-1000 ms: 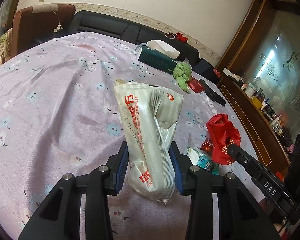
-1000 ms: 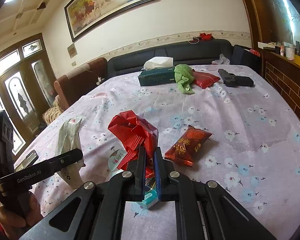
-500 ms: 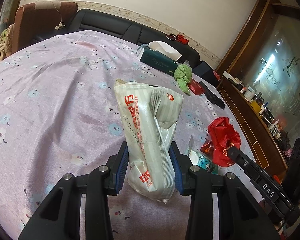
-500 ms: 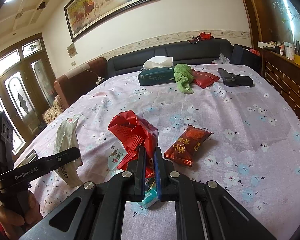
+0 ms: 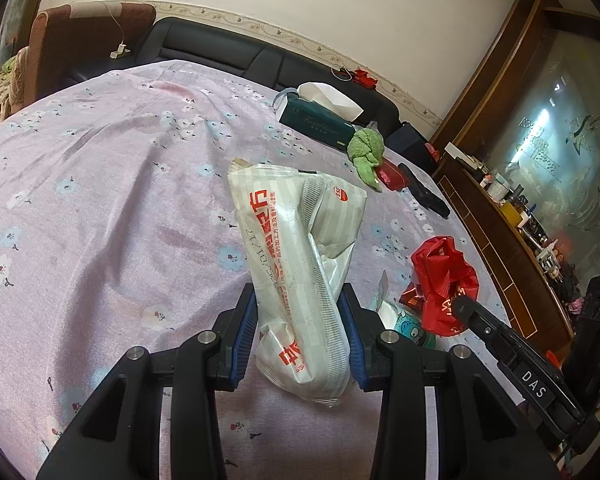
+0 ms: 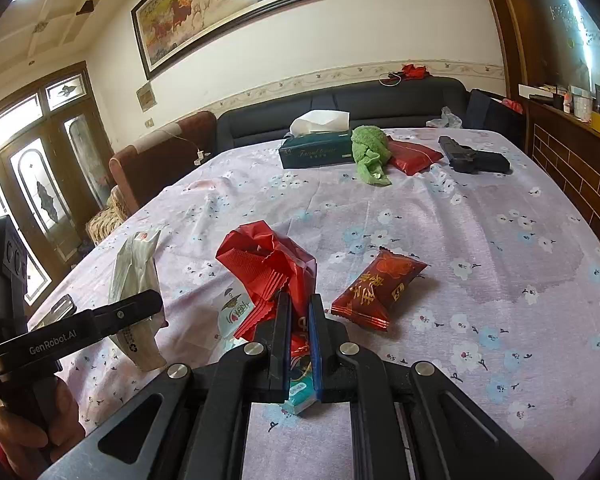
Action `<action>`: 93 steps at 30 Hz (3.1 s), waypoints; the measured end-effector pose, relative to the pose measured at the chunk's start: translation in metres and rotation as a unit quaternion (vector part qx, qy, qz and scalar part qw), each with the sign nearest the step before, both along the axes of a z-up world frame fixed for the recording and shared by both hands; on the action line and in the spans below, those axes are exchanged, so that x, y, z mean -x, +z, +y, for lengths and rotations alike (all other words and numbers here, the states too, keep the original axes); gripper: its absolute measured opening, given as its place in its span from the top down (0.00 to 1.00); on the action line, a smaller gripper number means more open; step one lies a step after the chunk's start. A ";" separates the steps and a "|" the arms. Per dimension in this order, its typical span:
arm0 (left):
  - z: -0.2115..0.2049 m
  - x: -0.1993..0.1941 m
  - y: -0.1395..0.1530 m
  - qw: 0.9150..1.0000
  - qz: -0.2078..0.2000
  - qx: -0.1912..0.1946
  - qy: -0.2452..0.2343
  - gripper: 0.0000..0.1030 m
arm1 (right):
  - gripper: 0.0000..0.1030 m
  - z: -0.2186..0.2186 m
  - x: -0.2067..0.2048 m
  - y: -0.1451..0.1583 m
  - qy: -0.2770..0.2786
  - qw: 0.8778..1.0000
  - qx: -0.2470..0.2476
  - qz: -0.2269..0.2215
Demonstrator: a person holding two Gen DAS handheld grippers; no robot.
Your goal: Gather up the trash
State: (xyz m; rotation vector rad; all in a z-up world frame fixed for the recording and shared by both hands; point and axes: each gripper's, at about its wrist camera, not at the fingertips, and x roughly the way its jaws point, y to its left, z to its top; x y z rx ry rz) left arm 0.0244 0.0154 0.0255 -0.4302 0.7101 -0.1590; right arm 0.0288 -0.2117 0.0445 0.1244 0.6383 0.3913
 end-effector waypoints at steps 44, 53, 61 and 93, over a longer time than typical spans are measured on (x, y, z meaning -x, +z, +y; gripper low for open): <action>-0.160 0.077 0.048 0.979 -0.019 -0.054 -0.195 0.63 | 0.92 -0.152 0.125 0.030 -0.152 0.983 -0.105 0.011; -0.281 0.095 0.078 0.946 -0.035 -0.055 -0.318 0.63 | 0.92 -0.280 0.195 0.049 -0.299 0.946 -0.122 -0.034; -0.381 0.111 0.079 0.920 -0.048 -0.089 -0.380 0.63 | 0.92 -0.354 0.237 0.044 -0.373 0.916 -0.140 -0.032; -0.487 0.110 0.068 0.899 -0.046 -0.127 -0.417 0.63 | 0.92 -0.418 0.254 0.028 -0.416 0.898 -0.144 -0.019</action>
